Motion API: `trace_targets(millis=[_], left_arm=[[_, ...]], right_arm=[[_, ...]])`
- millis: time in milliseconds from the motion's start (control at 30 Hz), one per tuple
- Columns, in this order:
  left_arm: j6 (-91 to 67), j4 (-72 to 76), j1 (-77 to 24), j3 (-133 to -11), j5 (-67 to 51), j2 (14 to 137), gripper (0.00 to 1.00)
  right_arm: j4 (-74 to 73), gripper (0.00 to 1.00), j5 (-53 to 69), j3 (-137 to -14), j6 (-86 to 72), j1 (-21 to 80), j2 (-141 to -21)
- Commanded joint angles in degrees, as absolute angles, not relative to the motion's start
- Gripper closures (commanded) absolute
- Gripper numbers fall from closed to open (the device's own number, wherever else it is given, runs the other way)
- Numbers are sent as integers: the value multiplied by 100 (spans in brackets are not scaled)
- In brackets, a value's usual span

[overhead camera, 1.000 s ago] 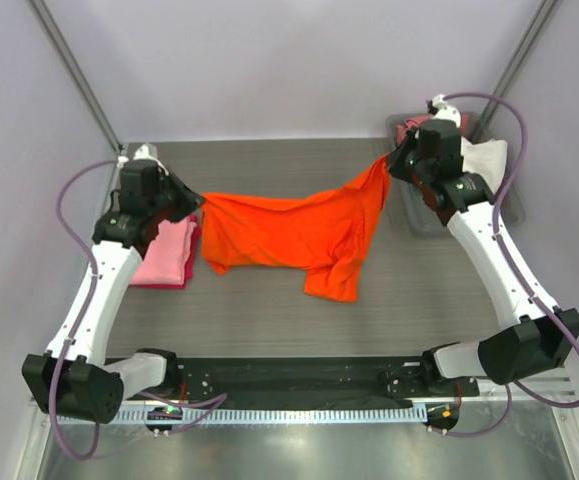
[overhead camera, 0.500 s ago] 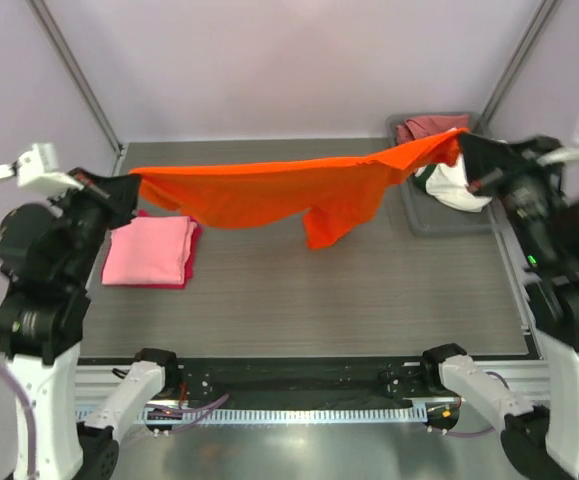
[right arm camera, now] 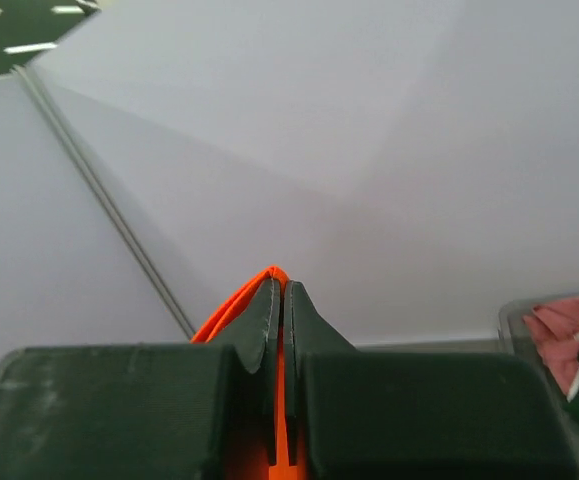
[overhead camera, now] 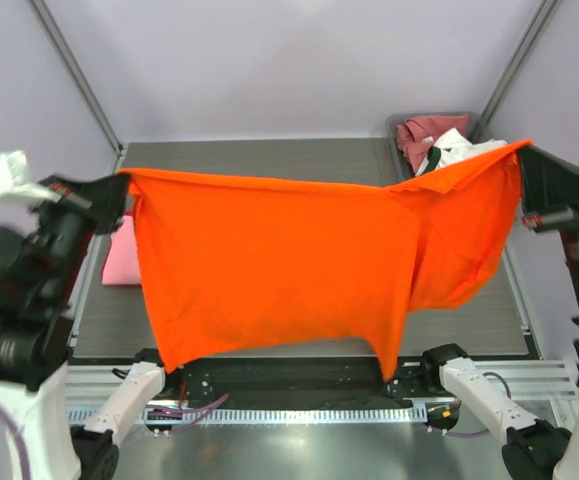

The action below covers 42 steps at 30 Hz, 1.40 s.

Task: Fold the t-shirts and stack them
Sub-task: Flatten the tshirt out

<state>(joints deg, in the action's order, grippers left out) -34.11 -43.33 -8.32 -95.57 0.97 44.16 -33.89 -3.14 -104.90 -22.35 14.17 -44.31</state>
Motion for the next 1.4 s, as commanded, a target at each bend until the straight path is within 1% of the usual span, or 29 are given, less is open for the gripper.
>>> trace_targets(millis=[0, 67, 100, 133, 200, 233, 267, 300, 367, 400, 433, 467, 500, 533, 567, 667, 700, 733, 800, 900, 933, 967, 1000, 1033, 1067, 1133, 1167, 1200, 1367], left_arm=[[-3542, -4449, -791, -9098, -386, 5491, 100], [-3647, -4264, -800, -8913, -492, 6017, 100], [-3804, -3932, -800, -8660, -483, 6177, 100], [-3910, -3755, -800, -8562, -449, 6327, 100], [-4130, -3342, -800, -8464, -273, 6863, 100], [-4253, -3209, -791, -8542, -255, 7082, 100], [-4263, -3130, -800, -8665, -229, 7275, 100], [-4254, -3112, -782, -9145, -133, 7730, 100], [-4088, -3190, -669, -9779, -141, 8163, 100], [-4070, -3391, -590, -10200, -184, 8626, 100], [-4078, -3506, -511, -10961, -254, 8822, 100], [-4122, -3594, -275, -11404, -359, 9050, 100], [-4139, -3690, -168, -11748, -500, 9218, 100], [-4157, -3717, -63, -12395, -701, 9533, 100], [-4105, -3753, 139, -12715, -755, 9684, 100], [-3781, -4524, 272, -14022, -800, 10379, 100], [-3710, -4526, 290, -14062, -826, 10449, 100], [-3665, -4483, 281, -13958, -852, 10433, 100], [-3569, -4097, 290, -13073, -958, 10249, 100], [-3420, -3779, 281, -11783, -897, 9862, 100], [-3341, -3771, 273, -11447, -836, 9757, 100], [-3279, -3649, 272, -11121, -809, 9660, 100], [-3200, -3552, 281, -10344, -817, 9416, 100], [-3112, -3438, 264, -9962, -817, 9283, 100], [-3077, -3141, 264, -9149, -774, 8968, 100], [-3093, -2658, 203, -8406, -651, 8641, 100], [-3129, -2506, 185, -8011, -616, 8266, 100], [-3164, -2366, 158, -7389, -520, 8105, 100], [-3507, -1794, 53, -5926, -527, 7235, 100]], right_arm=[[-3472, 99, -773, -10091, -2162, 1397, -5429], [-3254, 99, -931, -9626, -2345, 1415, -5729], [-3130, 99, -958, -9450, -2416, 1406, -5922], [-2998, 99, -975, -9222, -2487, 1406, -6289], [-2734, 99, -1019, -9246, -2619, 1406, -6765], [-2716, 99, -1020, -9551, -2610, 1406, -7272], [-2707, 99, -1037, -9789, -2584, 1398, -7530], [-2724, 99, -1020, -10061, -2523, 1354, -7758], [-2760, 99, -932, -10913, -2505, 1257, -8407], [-2803, 99, -697, -11221, -2531, 1048, -8629], [-2865, 99, -520, -11911, -2705, 907, -8831], [-3074, 99, -301, -12309, -2864, 696, -9285], [-3154, 99, -90, -12688, -2996, 503, -9473], [-3181, 99, 478, -13283, -3232, 144, -9631], [-3190, 99, 640, -13480, -3313, 80, -9781], [-3164, 99, 975, -13764, -3323, -237, -10046], [-3147, 99, 1045, -13711, -3279, -255, -10081], [-3138, 99, 1194, -13502, -3244, -264, -10081], [-3041, 99, 1370, -13124, -3217, -264, -9985], [-2744, 99, 1730, -12053, -3331, -264, -9792], [-2577, 99, 1818, -11275, -3409, -264, -9556], [-2158, 99, 1889, -10841, -3480, -264, -9415], [-1979, 99, 1924, -10411, -3567, -264, -9283], [-1856, 99, 1916, -9684, -3594, -264, -9020], [-1707, 99, 1881, -9068, -3569, -264, -8887], [-1557, 99, 1820, -8493, -3525, -264, -8458], [-1512, 99, 1767, -8238, -3481, -264, -8290], [-1503, 99, 1741, -7783, -3411, -264, -8140], [-1564, 99, 1644, -6769, -3191, -272, -7026]])
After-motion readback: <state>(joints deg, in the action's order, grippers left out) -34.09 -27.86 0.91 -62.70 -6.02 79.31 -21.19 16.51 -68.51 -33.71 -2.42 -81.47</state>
